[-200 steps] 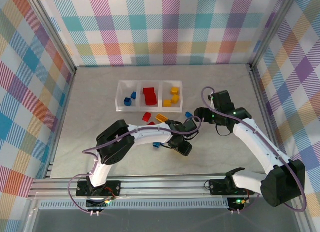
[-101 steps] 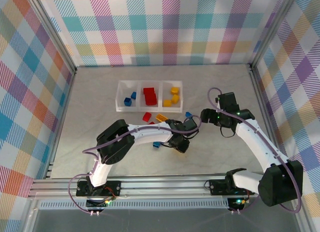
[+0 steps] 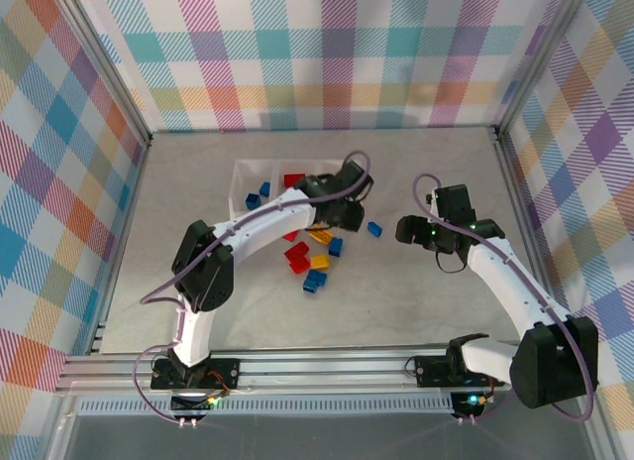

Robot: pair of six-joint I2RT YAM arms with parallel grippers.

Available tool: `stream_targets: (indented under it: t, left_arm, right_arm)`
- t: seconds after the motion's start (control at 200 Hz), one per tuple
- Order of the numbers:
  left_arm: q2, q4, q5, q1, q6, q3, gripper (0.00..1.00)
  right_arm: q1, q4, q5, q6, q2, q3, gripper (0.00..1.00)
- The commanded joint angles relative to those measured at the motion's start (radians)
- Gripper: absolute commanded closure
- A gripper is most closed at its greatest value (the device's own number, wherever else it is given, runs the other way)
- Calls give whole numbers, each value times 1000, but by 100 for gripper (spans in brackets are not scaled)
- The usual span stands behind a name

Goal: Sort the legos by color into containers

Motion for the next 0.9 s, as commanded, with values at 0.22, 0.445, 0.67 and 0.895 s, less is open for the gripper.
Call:
stream_targets:
  t: [0.22, 0.445, 0.67, 0.895]
  left_arm:
    - [214, 21, -37, 121, 89, 280, 75]
    - [320, 61, -43, 135, 90, 360, 71]
    - [291, 64, -31, 148, 74, 330, 43]
    - [60, 101, -42, 149, 42, 101, 41]
  right_arm:
    - [105, 114, 32, -58, 70, -41, 22]
    - [137, 138, 53, -85, 102, -37, 23]
    - [168, 153, 75, -101, 146, -29, 23]
    - [184, 174, 103, -125, 274, 42, 25]
